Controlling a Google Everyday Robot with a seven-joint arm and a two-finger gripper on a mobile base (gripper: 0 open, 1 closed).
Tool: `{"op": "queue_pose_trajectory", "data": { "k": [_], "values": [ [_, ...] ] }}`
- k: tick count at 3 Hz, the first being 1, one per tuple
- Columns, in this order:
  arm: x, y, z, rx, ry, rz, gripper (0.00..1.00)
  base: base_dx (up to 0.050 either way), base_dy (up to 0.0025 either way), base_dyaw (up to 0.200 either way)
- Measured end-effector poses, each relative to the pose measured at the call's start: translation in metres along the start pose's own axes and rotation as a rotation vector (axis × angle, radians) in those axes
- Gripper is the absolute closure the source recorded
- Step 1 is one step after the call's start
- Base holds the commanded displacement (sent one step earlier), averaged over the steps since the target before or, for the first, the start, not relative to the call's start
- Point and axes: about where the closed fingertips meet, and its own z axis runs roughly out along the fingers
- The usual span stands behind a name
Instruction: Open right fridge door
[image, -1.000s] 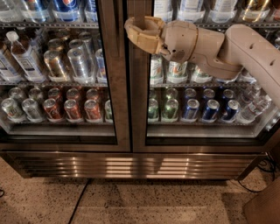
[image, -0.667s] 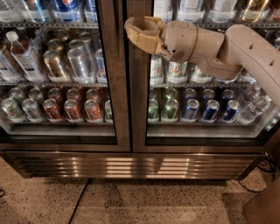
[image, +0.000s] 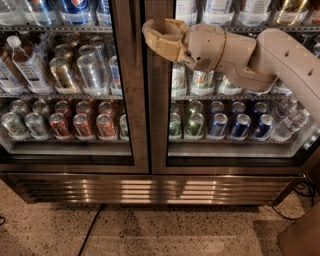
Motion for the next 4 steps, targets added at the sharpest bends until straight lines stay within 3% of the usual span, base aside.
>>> {"op": "queue_pose_trajectory", "data": {
  "k": [4],
  "values": [
    [-0.0004,0.0,0.0006,0.006,-0.009,0.004,1.0,0.0,0.0,0.0]
  ]
}}
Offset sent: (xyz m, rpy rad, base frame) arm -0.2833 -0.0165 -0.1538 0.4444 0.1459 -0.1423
